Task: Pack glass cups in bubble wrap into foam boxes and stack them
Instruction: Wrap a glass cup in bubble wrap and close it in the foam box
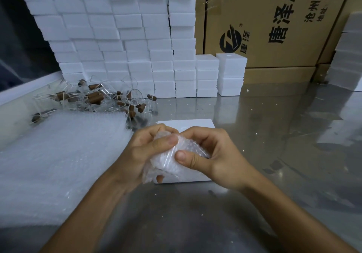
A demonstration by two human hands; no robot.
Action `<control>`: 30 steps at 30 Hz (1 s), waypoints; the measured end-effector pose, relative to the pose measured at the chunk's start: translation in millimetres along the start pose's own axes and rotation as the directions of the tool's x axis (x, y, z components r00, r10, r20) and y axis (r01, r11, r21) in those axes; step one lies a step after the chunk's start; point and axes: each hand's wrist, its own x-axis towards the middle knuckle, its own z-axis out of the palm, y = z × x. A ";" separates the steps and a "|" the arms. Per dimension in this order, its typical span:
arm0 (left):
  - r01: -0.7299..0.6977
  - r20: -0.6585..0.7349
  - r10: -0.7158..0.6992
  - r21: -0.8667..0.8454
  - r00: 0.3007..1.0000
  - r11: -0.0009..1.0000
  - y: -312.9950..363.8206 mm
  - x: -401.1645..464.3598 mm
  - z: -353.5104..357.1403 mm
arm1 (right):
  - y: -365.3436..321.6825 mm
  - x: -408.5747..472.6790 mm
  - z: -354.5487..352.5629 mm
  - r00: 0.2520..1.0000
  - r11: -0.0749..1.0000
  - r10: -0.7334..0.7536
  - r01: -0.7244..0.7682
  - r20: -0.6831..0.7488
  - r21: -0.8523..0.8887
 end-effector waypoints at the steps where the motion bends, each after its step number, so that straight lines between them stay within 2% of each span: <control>1: 0.025 -0.005 -0.026 -0.021 1.000 0.999 1.4 0.3 0.1 | -0.8 0.4 -0.9 0.999 1.000 0.010 -0.010 -0.030 -0.004; 5: 0.067 -0.113 -0.083 -0.144 0.990 0.987 2.2 4.5 3.0 | 1.3 -0.6 -9.2 0.998 0.975 0.000 -0.016 -0.069 -0.224; 7: 0.105 -0.101 -0.131 -0.228 0.986 0.968 2.4 5.7 4.3 | 3.9 -0.8 -9.6 0.997 0.962 0.017 -0.039 -0.082 -0.269; 11: 0.176 -0.040 -0.195 -0.275 0.980 0.945 1.1 6.1 8.3 | 4.7 2.0 -8.5 0.984 0.991 0.060 -0.079 -0.169 -0.111; 14: 0.132 0.028 -0.131 -0.379 0.991 0.916 1.0 6.1 6.3 | 2.5 4.4 -12.0 0.968 0.989 0.136 -0.119 -0.210 0.091; 17: 0.130 0.114 -0.086 -0.468 0.990 0.874 -1.8 4.8 1.1 | 3.3 5.8 -14.0 0.956 0.939 0.228 -0.165 -0.186 0.302; 19: 0.137 0.152 -0.067 -0.509 0.986 0.850 -5.5 4.0 -1.2 | 4.6 6.3 -12.9 0.948 0.900 0.286 -0.215 -0.141 0.379; 24: 0.145 0.234 -0.023 -0.519 0.972 0.842 -10.9 4.1 -4.2 | 4.7 6.0 -12.0 0.927 0.831 0.372 -0.305 -0.056 0.466; 30: 0.105 0.053 -0.091 -0.389 0.994 0.915 -11.3 8.4 -0.9 | 7.0 5.6 -16.4 0.870 0.829 0.474 -0.390 -0.133 0.401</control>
